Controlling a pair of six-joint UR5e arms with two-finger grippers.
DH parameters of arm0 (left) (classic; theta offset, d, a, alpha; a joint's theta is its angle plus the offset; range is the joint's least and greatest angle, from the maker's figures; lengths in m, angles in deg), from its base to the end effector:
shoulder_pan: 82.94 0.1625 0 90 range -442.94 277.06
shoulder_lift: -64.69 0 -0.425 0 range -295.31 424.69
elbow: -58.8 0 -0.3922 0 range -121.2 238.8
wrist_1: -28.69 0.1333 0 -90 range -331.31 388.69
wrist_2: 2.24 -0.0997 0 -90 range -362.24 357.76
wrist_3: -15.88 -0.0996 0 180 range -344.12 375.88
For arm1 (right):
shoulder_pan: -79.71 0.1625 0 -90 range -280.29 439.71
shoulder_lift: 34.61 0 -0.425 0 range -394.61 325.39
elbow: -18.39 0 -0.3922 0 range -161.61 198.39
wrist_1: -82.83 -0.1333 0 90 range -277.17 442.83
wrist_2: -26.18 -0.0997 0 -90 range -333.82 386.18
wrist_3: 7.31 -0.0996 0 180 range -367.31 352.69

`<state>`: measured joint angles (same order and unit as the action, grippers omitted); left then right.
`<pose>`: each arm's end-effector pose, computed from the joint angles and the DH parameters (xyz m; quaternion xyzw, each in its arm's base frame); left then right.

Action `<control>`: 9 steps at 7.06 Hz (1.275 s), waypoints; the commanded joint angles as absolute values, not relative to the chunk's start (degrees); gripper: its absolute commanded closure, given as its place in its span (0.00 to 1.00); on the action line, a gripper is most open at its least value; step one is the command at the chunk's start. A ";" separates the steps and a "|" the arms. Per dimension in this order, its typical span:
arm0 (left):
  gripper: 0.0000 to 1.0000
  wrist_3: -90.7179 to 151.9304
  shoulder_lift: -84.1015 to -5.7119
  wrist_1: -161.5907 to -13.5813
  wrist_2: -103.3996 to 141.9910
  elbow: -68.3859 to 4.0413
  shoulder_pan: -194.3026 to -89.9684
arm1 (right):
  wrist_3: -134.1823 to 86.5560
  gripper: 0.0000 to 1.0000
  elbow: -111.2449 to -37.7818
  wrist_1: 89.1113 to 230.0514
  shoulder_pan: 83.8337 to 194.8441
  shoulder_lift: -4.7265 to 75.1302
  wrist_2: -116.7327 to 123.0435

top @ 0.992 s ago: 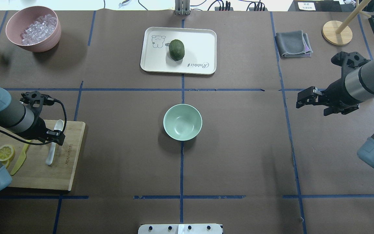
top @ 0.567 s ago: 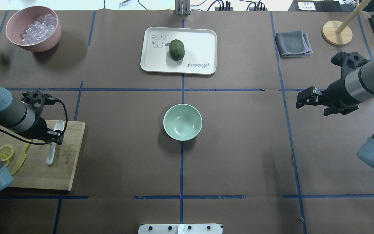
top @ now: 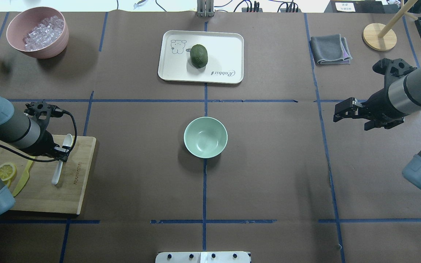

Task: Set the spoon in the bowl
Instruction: 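Lower the left gripper onto the white spoon and grasp it, then lift the white spoon with the left gripper and carry it over the bowl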

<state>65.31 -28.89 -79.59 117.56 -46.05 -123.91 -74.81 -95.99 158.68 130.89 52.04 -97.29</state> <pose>0.3454 -0.4109 0.4724 0.0139 0.3898 0.0778 0.9175 -0.2534 -0.4400 0.3996 -0.0100 -0.4352 0.1218 0.8920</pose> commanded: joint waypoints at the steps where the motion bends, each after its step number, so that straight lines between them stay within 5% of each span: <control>1: 1.00 68.58 -33.36 -76.54 117.82 -49.82 -123.98 | -74.73 0.00 -96.13 158.68 131.38 52.75 -97.31; 4: 1.00 80.44 -52.15 -56.97 116.16 -50.54 -118.49 | -70.51 0.00 -96.04 158.86 133.76 54.77 -97.31; 9: 1.00 84.78 -77.47 -55.50 110.81 -28.98 -111.86 | -70.51 0.00 -95.86 158.77 134.20 55.57 -96.52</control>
